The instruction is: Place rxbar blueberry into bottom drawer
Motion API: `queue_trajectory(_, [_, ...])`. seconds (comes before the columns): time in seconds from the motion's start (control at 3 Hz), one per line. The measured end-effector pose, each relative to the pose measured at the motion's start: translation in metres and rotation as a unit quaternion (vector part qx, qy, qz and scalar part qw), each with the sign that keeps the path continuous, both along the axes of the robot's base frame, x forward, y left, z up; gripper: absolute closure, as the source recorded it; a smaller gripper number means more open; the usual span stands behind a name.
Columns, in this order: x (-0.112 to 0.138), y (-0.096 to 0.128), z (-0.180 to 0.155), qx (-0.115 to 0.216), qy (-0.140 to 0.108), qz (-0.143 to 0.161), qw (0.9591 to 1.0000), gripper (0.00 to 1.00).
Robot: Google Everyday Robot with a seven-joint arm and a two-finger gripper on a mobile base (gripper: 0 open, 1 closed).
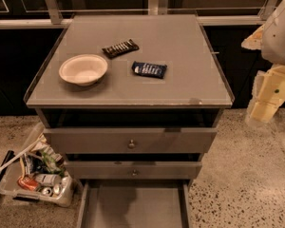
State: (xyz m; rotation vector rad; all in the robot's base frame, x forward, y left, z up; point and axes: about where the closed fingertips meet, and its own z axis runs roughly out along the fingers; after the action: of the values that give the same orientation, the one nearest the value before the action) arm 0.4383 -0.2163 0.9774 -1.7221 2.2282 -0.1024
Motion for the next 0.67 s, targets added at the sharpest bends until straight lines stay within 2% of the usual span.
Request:
queue_trajectory(0.33, [0.000,0.001,0.001,0.001,-0.002,0.001,1.0000,0.00])
queue_trajectory(0.67, [0.010,0.023,-0.002,0.017,-0.020,0.020,0.9995,0.00])
